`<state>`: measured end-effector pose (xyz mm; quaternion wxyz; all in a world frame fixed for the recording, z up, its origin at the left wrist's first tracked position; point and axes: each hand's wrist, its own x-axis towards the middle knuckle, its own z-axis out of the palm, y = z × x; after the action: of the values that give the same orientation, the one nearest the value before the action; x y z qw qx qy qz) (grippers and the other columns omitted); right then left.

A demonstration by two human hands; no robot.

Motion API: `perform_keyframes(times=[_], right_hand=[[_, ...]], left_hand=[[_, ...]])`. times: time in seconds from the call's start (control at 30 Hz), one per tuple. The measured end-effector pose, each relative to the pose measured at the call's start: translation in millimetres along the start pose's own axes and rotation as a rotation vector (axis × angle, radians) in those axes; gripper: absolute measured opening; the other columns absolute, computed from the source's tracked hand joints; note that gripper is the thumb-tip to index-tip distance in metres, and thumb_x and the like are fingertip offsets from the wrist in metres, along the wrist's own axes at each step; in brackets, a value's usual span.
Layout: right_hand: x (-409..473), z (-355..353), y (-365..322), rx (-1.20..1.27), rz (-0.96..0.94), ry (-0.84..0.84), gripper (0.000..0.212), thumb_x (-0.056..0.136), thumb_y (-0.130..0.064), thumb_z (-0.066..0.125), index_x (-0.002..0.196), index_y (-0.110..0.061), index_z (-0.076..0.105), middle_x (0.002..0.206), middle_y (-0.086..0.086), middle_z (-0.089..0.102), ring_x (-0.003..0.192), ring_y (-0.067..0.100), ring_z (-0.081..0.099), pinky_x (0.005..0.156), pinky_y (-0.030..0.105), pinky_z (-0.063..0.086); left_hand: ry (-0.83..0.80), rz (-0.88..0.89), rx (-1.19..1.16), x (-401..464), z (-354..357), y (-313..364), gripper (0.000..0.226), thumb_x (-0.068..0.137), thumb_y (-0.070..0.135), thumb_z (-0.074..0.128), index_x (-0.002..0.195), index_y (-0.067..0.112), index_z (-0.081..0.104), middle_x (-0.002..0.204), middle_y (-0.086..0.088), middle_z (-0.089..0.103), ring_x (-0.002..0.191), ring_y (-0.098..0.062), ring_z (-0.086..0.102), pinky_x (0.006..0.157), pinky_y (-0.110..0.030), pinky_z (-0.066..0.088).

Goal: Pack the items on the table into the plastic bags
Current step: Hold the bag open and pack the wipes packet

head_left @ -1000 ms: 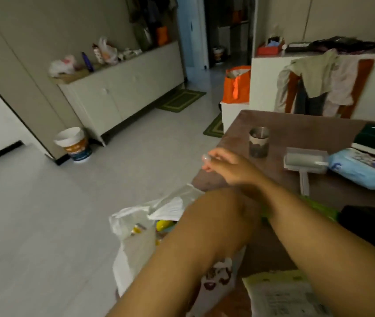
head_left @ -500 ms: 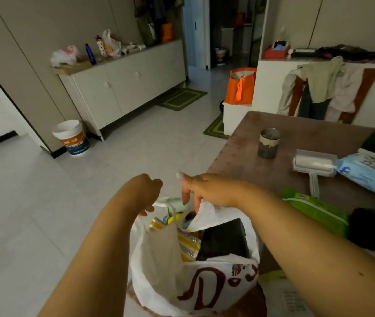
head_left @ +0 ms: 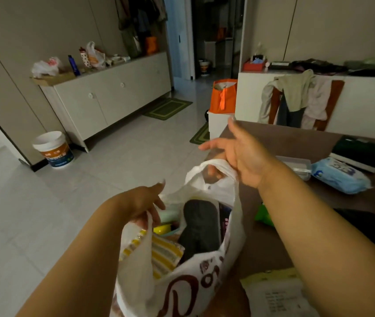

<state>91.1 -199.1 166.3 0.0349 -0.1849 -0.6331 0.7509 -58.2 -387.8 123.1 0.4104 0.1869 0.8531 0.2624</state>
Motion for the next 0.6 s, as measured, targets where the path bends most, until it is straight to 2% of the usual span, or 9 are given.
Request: perform_keyframes(times=[0.03,0.1,0.17,0.23,0.33,0.4,0.53,0.6], right_hand=[[-1,-5,-2,0.106,-0.034,0.043,0.085,0.085,-0.075,0.019,0.126,-0.011,0.056,0.088,0.024,0.069,0.079,0.033,0.066,0.075,0.043,0.053],[-2,-13,-5,0.290,-0.117,0.112,0.083,0.086,-0.074,0.023,0.135,-0.013,0.049,0.109,0.023,0.067,0.098,0.036,0.068,0.094,0.055,0.048],[-3,-20,-8,0.388,-0.219,0.183,0.081,0.087,-0.072,0.026,0.142,-0.015,0.041,0.104,0.015,0.070,0.103,0.035,0.067,0.100,0.057,0.043],[-4,-28,-15,0.404,-0.318,0.259,0.078,0.089,-0.070,0.025,0.145,-0.017,0.035,0.098,0.012,0.072,0.105,0.034,0.066,0.101,0.058,0.041],[-5,-41,-33,0.424,-0.450,0.339,0.074,0.091,-0.068,0.024,0.146,-0.021,0.033,0.120,0.019,0.065,0.111,0.033,0.063,0.105,0.058,0.038],[-10,-51,-48,0.407,-0.510,0.398,0.073,0.090,-0.068,0.025,0.144,-0.020,0.036,0.125,0.019,0.063,0.112,0.032,0.063,0.104,0.058,0.039],[-25,-73,-66,0.344,-0.603,0.526,0.070,0.092,-0.065,0.024,0.144,-0.020,0.037,0.103,0.003,0.071,0.112,0.028,0.063,0.097,0.054,0.047],[-32,-83,-63,0.307,-0.574,0.575,0.069,0.093,-0.064,0.022,0.143,-0.020,0.038,0.108,0.007,0.070,0.108,0.028,0.066,0.091,0.050,0.052]], left_hand=[[0.081,0.072,0.011,-1,0,7,0.070,0.094,0.062,0.022,0.108,0.008,0.065,0.089,-0.016,0.071,0.080,-0.026,0.067,0.075,-0.034,0.055],[0.214,0.253,-0.048,-5,-2,23,0.066,0.096,0.057,0.022,0.103,0.008,0.066,0.085,-0.014,0.070,0.082,-0.025,0.065,0.086,-0.038,0.051],[0.248,0.442,-0.187,-12,-3,42,0.060,0.098,0.052,0.024,0.103,0.008,0.065,0.089,-0.014,0.071,0.087,-0.028,0.066,0.086,-0.039,0.052],[0.242,0.589,-0.294,-22,-3,63,0.057,0.099,0.049,0.024,0.105,0.008,0.063,0.096,-0.015,0.071,0.092,-0.029,0.067,0.082,-0.038,0.054],[0.267,0.756,-0.383,-40,-3,97,0.054,0.101,0.044,0.023,0.105,0.008,0.063,0.101,-0.016,0.070,0.093,-0.028,0.065,0.074,-0.035,0.051],[0.309,0.840,-0.401,-53,-5,119,0.053,0.102,0.042,0.022,0.105,0.007,0.062,0.103,-0.015,0.069,0.094,-0.026,0.066,0.071,-0.033,0.050],[0.343,0.954,-0.520,-66,-9,147,0.047,0.101,0.042,0.025,0.094,0.017,0.063,0.105,-0.012,0.070,0.100,-0.024,0.066,0.065,-0.031,0.045],[0.339,0.968,-0.519,-63,-5,154,0.044,0.099,0.044,0.027,0.091,0.020,0.063,0.109,-0.010,0.069,0.104,-0.022,0.065,0.063,-0.031,0.044]])
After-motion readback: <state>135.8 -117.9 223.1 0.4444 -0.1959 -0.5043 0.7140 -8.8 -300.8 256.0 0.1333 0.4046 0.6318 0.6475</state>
